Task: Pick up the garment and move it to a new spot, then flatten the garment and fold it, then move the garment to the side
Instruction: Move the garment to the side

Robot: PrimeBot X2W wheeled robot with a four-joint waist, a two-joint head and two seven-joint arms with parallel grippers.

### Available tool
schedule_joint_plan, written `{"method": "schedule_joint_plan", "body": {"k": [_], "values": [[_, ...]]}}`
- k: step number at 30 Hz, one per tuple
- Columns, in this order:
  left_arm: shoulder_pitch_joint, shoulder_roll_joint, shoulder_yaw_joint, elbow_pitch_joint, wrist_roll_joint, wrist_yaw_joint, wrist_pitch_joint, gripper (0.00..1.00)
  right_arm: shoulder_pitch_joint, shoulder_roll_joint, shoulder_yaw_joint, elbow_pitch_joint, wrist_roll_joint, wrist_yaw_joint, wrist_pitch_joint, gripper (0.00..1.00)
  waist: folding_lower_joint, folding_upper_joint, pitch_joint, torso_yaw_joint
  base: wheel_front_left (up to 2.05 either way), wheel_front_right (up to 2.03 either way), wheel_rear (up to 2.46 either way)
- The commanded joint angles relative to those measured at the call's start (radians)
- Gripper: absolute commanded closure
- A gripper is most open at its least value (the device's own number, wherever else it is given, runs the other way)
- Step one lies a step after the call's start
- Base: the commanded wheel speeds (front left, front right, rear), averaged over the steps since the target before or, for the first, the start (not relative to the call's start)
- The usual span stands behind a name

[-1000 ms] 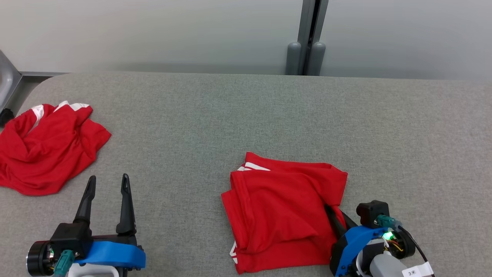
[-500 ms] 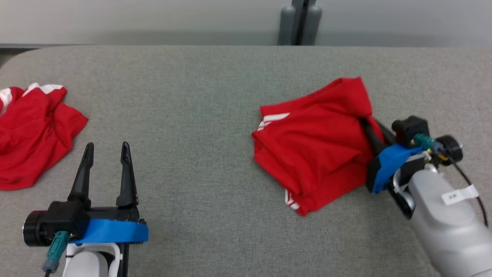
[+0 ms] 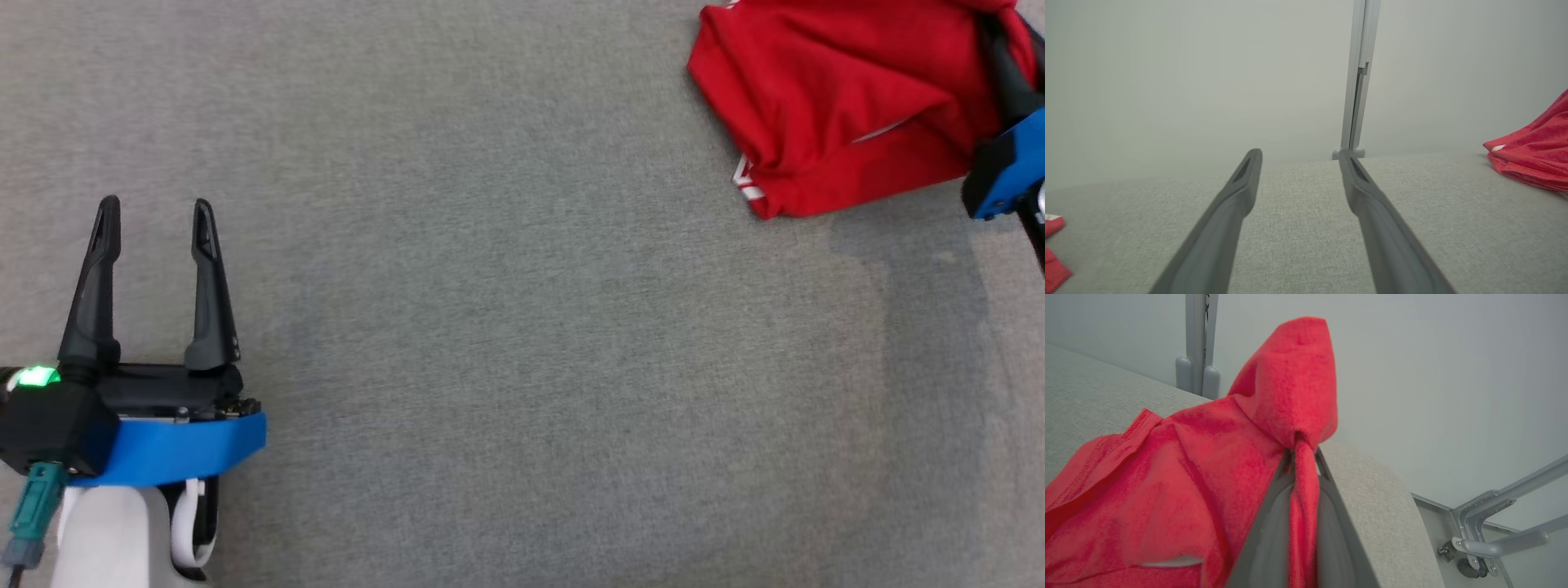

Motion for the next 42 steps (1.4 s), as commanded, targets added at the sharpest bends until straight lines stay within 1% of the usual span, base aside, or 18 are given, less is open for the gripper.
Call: {"method": "schedule_joint_plan", "body": {"k": [1,4,8,14,20,21,22,23,29,34,38,42], "values": [[-0.018,0.018,0.002,-0.031,0.007,-0.001,-0.003,0.0,-0.032,-0.031,-0.009,-0.003,0.019,0.0,0.002,1.0,-0.0002,-0.0002,0.025,-0.025,0.0,0.0,0.0],[-0.021,0.038,0.009,-0.075,0.013,-0.001,-0.002,0.0,-0.063,-0.072,-0.01,-0.005,0.039,0.0,0.014,1.0,-0.0002,-0.0002,0.066,-0.061,0.0,0.0,0.0],[-0.024,0.063,0.016,-0.121,0.014,-0.001,-0.002,0.0,-0.112,-0.101,-0.009,0.003,0.064,0.0,0.028,1.0,-0.0002,-0.0002,0.112,-0.095,0.0,0.0,0.0],[-0.035,0.094,0.021,-0.139,0.011,-0.001,-0.002,0.0,-0.192,-0.086,0.008,0.046,0.084,0.0,0.062,1.0,-0.0002,-0.0002,0.16,-0.128,0.0,0.0,0.0],[-0.046,0.105,0.016,-0.149,0.007,-0.001,-0.002,0.0,-0.272,-0.074,0.018,0.128,0.051,0.0,0.051,1.0,-0.0002,-0.0002,0.185,-0.12,0.0,0.0,0.0],[-0.047,0.106,0.015,-0.151,0.007,-0.001,-0.002,0.0,-0.284,-0.073,0.015,0.146,0.042,0.0,0.05,0.74,-0.0002,-0.0002,0.187,-0.117,0.0,0.0,0.0],[-0.047,0.106,0.015,-0.151,0.007,-0.001,-0.002,0.0,-0.284,-0.073,0.015,0.146,0.042,0.0,0.05,0.74,-0.0002,-0.0002,0.187,-0.117,0.0,0.0,0.0],[-0.046,0.105,0.016,-0.153,0.005,0.001,-0.002,0.0,-0.303,-0.069,0.015,0.185,0.02,0.0,0.055,0.0,-0.0002,-0.0002,0.19,-0.111,0.0,0.0,0.0],[-0.037,0.094,0.025,-0.148,-0.003,0.008,-0.002,0.0,-0.345,-0.057,-0.007,0.26,-0.028,0.0,0.029,0.0,-0.0002,-0.0002,0.178,-0.096,0.0,0.0,0.0],[-0.025,0.073,0.02,-0.121,-0.01,0.009,-0.002,0.0,-0.326,-0.043,-0.025,0.271,-0.048,0.0,0.004,0.0,-0.0002,-0.0002,0.129,-0.088,0.0,0.0,0.0],[-0.015,0.056,0.023,-0.103,-0.014,0.01,-0.002,0.0,-0.287,-0.027,-0.033,0.243,-0.048,0.0,-0.001,0.0,-0.0002,-0.0002,0.08,-0.079,0.0,0.0,0.0],[0.011,0.035,0.031,-0.07,-0.023,0.009,-0.002,0.0,-0.208,0.013,-0.053,0.115,-0.035,0.0,-0.002,0.0,-0.0002,-0.0002,0.006,-0.065,0.0,0.0,0.0]]}}
